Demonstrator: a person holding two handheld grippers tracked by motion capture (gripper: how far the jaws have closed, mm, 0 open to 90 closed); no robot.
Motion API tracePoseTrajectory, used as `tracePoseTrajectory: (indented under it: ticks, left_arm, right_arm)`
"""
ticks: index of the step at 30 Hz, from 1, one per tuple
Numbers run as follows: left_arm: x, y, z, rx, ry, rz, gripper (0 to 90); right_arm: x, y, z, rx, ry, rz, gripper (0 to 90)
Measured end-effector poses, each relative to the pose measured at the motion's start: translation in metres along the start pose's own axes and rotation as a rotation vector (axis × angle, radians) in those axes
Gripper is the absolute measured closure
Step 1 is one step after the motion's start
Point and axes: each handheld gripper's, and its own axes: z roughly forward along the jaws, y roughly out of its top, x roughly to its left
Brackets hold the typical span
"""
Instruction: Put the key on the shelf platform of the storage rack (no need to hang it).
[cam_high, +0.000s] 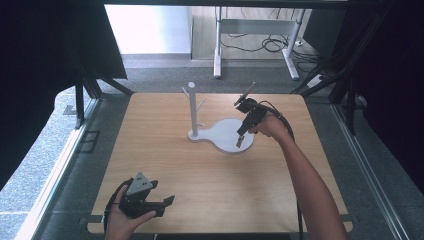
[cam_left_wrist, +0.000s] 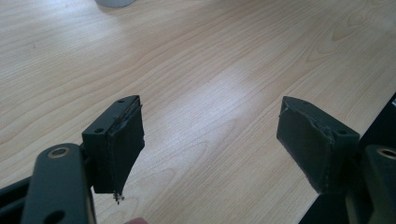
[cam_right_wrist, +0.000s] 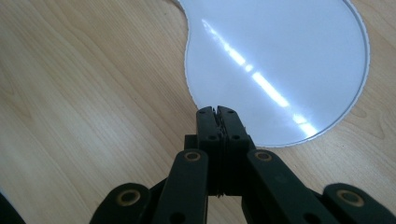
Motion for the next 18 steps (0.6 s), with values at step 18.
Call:
tracePoseTrajectory:
  ticks: [18]
  left_arm:
    - [0.001,0.0,-0.001,-0.003,0.0,-0.002,23.5]
  right_arm:
    - [-0.003,0.016,0.018,-0.01,-0.003,-0.002,89.3]
